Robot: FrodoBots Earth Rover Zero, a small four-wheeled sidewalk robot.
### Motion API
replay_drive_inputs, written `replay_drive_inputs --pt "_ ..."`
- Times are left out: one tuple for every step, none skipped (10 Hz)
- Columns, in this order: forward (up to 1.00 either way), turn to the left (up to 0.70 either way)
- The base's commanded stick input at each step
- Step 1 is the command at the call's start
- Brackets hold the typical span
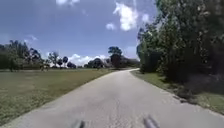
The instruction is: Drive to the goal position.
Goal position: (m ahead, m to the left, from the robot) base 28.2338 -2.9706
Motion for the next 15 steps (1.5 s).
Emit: replay_drive_inputs --pt "0.5 -0.05" --pt "0.5 0.0" --pt "0.5 0.0" --pt "0.5 0.0" --pt "0.5 0.0" --pt "0.5 0.0" --pt "0.5 0.0" --pt "0.5 0.0" --pt "0.5 0.0" --pt "0.5 0.0" --pt "0.5 0.0" --pt "0.5 0.0" --pt "0.5 0.0" --pt "0.5 0.0" --pt "0.5 0.0"
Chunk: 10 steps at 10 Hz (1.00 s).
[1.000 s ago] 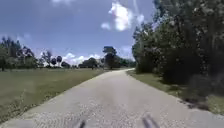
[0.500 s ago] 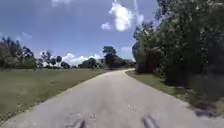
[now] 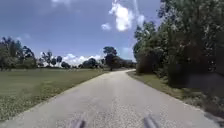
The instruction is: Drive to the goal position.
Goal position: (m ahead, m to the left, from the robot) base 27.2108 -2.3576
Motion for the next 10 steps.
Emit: replay_drive_inputs --pt "0.5 0.0" --pt "0.5 0.0" --pt "0.5 0.0" --pt "0.5 0.0" --pt "0.5 -0.48" --pt "0.5 -0.25" --pt "0.5 -0.01" --pt "0.5 0.0" --pt "0.5 0.0" --pt "0.5 0.0"
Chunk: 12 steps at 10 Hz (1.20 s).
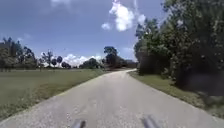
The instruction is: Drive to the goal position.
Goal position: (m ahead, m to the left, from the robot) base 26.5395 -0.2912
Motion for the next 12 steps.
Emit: replay_drive_inputs --pt "0.5 0.0" --pt "0.5 0.0" --pt "0.5 0.0" --pt "0.5 0.0" --pt "0.5 0.0" --pt "0.5 0.0" --pt "0.5 0.0" --pt "0.5 0.0" --pt "0.5 0.0" --pt "0.5 0.0" --pt "0.5 0.0" --pt "0.5 0.0"
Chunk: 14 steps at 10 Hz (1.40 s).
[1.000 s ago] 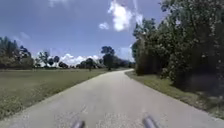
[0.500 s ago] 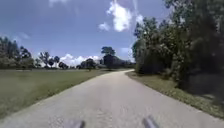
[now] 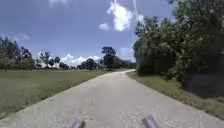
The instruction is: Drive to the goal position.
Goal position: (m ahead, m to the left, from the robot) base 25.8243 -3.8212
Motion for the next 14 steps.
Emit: replay_drive_inputs --pt "0.5 0.0" --pt "0.5 0.0" --pt "0.5 0.0" --pt "0.5 0.0" --pt "0.5 0.0" --pt "0.5 0.0" --pt "0.5 0.0" --pt "0.5 0.0" --pt "0.5 0.0" --pt "0.5 0.0" --pt "0.5 0.0" --pt "0.5 0.0" --pt "0.5 0.0" --pt "0.5 0.0"
